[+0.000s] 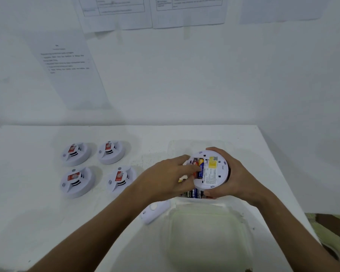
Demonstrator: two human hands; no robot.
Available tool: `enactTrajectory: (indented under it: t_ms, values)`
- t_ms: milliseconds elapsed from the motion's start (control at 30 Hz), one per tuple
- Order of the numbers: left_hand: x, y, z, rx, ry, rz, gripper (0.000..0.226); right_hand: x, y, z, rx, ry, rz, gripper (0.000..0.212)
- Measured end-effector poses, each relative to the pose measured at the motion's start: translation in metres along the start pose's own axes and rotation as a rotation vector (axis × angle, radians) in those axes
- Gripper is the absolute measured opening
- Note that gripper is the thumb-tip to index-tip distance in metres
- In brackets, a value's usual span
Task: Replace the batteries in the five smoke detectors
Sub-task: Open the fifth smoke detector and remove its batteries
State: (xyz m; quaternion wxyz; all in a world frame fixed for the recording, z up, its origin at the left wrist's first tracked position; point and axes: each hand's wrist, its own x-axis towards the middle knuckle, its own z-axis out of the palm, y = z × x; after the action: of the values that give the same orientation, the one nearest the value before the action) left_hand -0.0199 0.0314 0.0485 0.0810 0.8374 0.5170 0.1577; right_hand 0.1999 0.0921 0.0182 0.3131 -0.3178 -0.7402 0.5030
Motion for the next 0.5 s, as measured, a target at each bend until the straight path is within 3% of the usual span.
enactTrajectory:
  t_ms: [133,333,433,500]
  values:
    - [0.020,-0.002,-0.005,-0.236,0.063,-0.097,0.040,0.003,-0.001,-0.014,-0.004,0.032,0.008,0.092]
    - [0.044,0.008,-0.004,-0.333,0.209,-0.144,0.015,0.001,-0.002,-0.030,-0.032,0.134,0.028,0.087]
    - [0.053,0.013,0.002,-0.546,0.326,-0.261,0.008,-0.013,0.000,-0.044,-0.008,0.203,0.062,0.088]
    - [0.056,0.014,0.009,-0.706,0.286,-0.331,0.007,-0.026,0.005,-0.054,0.013,0.248,0.090,0.093]
